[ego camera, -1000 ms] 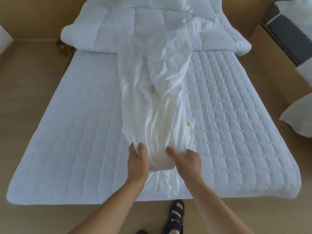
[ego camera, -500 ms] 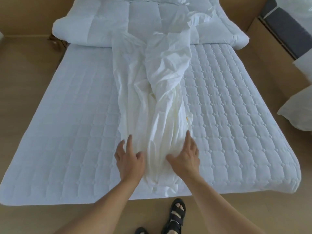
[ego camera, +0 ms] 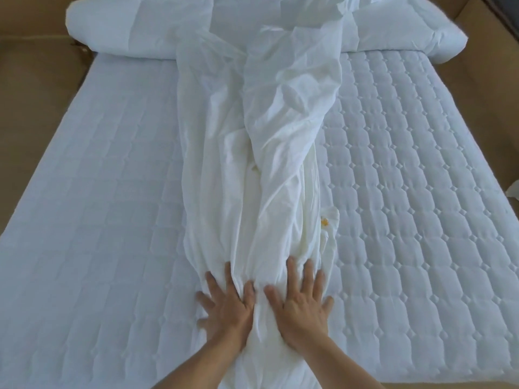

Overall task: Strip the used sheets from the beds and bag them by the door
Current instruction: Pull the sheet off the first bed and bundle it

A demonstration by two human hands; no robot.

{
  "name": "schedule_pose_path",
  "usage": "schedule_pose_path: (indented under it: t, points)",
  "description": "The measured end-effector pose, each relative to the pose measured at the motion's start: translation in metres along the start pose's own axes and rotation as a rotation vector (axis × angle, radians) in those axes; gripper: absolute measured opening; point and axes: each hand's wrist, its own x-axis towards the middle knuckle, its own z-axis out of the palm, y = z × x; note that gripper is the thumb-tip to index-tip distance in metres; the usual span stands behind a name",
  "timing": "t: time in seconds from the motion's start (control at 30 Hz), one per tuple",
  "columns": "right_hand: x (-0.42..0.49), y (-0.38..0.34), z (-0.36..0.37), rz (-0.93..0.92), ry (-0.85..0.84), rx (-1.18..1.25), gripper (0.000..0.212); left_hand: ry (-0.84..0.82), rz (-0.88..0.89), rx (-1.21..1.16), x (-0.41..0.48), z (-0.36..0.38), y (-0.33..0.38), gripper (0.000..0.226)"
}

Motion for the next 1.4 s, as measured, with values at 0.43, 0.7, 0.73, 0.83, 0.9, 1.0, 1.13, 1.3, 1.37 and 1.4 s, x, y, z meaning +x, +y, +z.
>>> schedule_pose_path:
  t: [0.43, 0.7, 0.73, 0.83, 0.9, 1.0, 1.13, 1.3, 1.37, 1.4]
  points:
    - [0.146, -0.099, -0.135, -0.051, 0.284, 0.175, 0.109, 0.280, 0.051, -0.268, 0.111, -0.138, 0.107, 0.078]
    - [0.277, -0.130, -0.165, 0.212, 0.228, 0.299, 0.136, 0.249, -0.024, -0.218, 0.228, -0.183, 0.153, 0.097]
    - [0.288, -0.133, -0.167, 0.239, 0.242, 0.316, 0.139, 0.236, -0.028, -0.245, 0.240, -0.187, 0.156, 0.099]
    - [0.314, -0.137, -0.168, 0.311, 0.252, 0.358, 0.143, 0.243, -0.016, -0.302, 0.269, -0.197, 0.163, 0.107]
    - [0.326, -0.138, -0.168, 0.316, 0.275, 0.397, 0.144, 0.254, 0.018, -0.293, 0.281, -0.200, 0.170, 0.110]
    - [0.335, -0.145, -0.163, 0.219, 0.324, 0.550, 0.131, 0.273, 0.065, -0.337, 0.286, -0.199, 0.187, 0.113]
    - [0.333, -0.161, -0.158, 0.113, 0.285, 0.636, 0.078, 0.195, 0.201, -0.491, 0.275, -0.197, 0.214, 0.103]
    - [0.312, -0.181, -0.176, 0.066, 0.223, 0.644, 0.029, 0.071, 0.439, -0.475, 0.241, -0.218, 0.232, 0.022]
    - [0.296, -0.185, -0.188, 0.027, 0.258, 0.682, 0.026, 0.028, 0.477, -0.530, 0.225, -0.234, 0.236, 0.015]
    - [0.287, -0.186, -0.194, 0.008, 0.274, 0.700, 0.026, 0.014, 0.472, -0.565, 0.216, -0.242, 0.236, 0.020]
